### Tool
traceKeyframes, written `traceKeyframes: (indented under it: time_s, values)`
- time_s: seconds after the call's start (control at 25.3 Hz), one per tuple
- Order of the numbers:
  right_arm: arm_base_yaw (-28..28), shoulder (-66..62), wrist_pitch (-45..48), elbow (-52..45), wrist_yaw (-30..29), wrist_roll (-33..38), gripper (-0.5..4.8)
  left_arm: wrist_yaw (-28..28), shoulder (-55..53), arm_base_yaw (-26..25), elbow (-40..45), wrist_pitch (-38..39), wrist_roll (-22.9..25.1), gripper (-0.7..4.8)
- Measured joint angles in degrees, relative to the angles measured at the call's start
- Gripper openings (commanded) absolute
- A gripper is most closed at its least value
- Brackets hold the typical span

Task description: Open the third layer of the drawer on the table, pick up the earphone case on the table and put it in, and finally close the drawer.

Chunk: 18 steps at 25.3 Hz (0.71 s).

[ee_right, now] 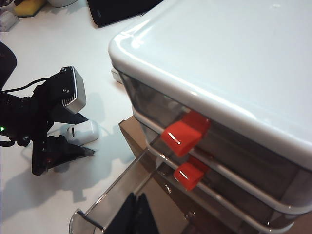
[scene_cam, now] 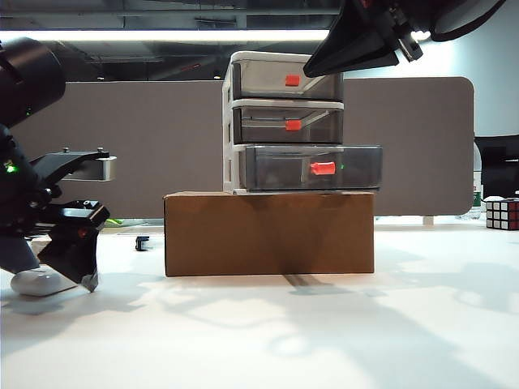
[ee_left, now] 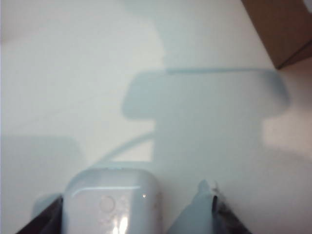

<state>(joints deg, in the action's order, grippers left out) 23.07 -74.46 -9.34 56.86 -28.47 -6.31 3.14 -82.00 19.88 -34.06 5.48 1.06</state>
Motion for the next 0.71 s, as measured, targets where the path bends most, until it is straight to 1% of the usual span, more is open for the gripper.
traceKeyframes:
  time_s: [0.16, 0.24, 0.4, 0.44, 0.47, 0.55, 0.63, 0.67, 0.71]
  values:
    - [0.0, 0.8, -0.2, 0.0, 0.1, 0.0, -0.06, -0.1, 0.0, 0.0, 0.0, 0.3, -1.0, 3.71]
    - [0.0, 1.2, -0.3, 0.0, 0.3, 0.0, -0.06, -1.1, 0.1, -0.2, 0.0, 0.7, -2.0, 3.71]
    - [0.0, 1.7, -0.5, 0.0, 0.3, 0.0, -0.06, -1.6, 0.1, -0.2, 0.0, 0.9, -2.0, 3.61]
    - [0.0, 1.7, -0.5, 0.0, 0.4, 0.0, -0.06, -1.6, 0.1, -0.2, 0.0, 0.9, -2.1, 3.46]
    - [0.0, 1.7, -0.5, 0.0, 0.4, 0.0, -0.06, -1.6, 0.1, -0.2, 0.0, 0.9, -2.1, 2.84]
    - [0.0, 1.7, -0.6, 0.0, 0.4, 0.0, -0.06, -2.3, 0.1, -0.2, 0.0, 1.0, -1.9, 1.77]
    - [0.0, 1.7, -0.6, 0.0, 0.4, 0.0, -0.06, -2.5, 0.2, -0.2, -0.1, 1.1, -1.9, 1.72]
    - [0.0, 1.8, -0.7, 0.0, 0.4, 0.0, -0.06, -2.5, 0.2, -0.2, -0.1, 1.1, -1.9, 1.56]
    - [0.0, 1.9, -0.7, 0.0, 0.4, 0.0, -0.06, -2.5, 0.2, -0.2, -0.1, 1.1, -1.9, 1.23]
